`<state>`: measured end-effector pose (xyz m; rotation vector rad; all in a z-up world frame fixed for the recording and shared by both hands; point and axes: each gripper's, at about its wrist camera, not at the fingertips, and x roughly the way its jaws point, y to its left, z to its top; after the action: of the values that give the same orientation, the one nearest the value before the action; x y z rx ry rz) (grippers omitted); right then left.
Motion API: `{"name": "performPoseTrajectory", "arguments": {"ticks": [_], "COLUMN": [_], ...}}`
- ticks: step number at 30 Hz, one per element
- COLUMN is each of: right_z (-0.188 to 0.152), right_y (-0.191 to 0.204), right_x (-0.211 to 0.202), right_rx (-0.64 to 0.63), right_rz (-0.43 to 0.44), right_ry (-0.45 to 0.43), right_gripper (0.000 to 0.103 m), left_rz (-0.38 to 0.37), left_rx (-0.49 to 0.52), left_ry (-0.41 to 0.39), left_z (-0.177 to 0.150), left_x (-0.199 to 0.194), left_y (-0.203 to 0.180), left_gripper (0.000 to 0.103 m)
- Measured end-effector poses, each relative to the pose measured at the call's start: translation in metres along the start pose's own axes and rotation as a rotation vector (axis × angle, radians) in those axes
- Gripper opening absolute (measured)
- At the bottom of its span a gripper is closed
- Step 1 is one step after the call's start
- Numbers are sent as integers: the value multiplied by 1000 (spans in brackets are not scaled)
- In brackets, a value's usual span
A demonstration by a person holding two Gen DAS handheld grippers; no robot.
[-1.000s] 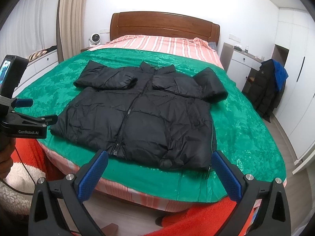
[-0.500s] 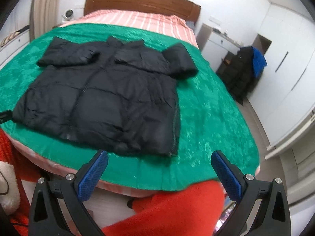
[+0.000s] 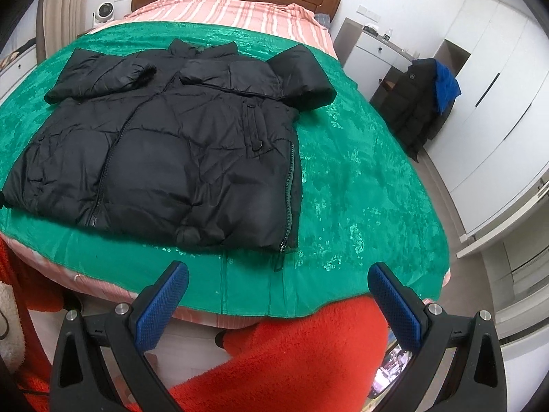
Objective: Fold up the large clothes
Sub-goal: 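Move both tools toward the hem of the black puffer jacket, then grasp the jacket hem at the zipper edge with the left tool while the right tool grasps the hem too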
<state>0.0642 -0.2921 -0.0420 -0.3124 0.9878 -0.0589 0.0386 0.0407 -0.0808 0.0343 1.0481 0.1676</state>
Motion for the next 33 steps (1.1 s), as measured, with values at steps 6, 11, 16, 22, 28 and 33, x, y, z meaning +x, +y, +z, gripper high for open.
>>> {"name": "performPoseTrajectory", "arguments": {"ticks": [6,11,16,22,28,33], "right_z": [-1,-2,-2,-3,11,29], "right_y": [0,0,0,-1,-47,-80], "right_x": [2,4,6,9,33,94], "right_rx": [12,17,21,26,168,327], "right_rz": [13,16,18,29,215,462], "right_ry": [12,18,24,22,-50,11], "right_gripper": [103,103,103,103,103,103], "left_rz": [1,-1,-1,-5,-152,-345], "left_rx": [-4,-8,-10,2,-41,-106], "left_ry": [7,17,28,43,133,218], "left_z": [-1,-2,-3,-2,19,19], "left_x": [2,5,9,18,74,115], "left_y": [1,3,3,6,49,70], "left_gripper": [103,103,103,103,103,103]}}
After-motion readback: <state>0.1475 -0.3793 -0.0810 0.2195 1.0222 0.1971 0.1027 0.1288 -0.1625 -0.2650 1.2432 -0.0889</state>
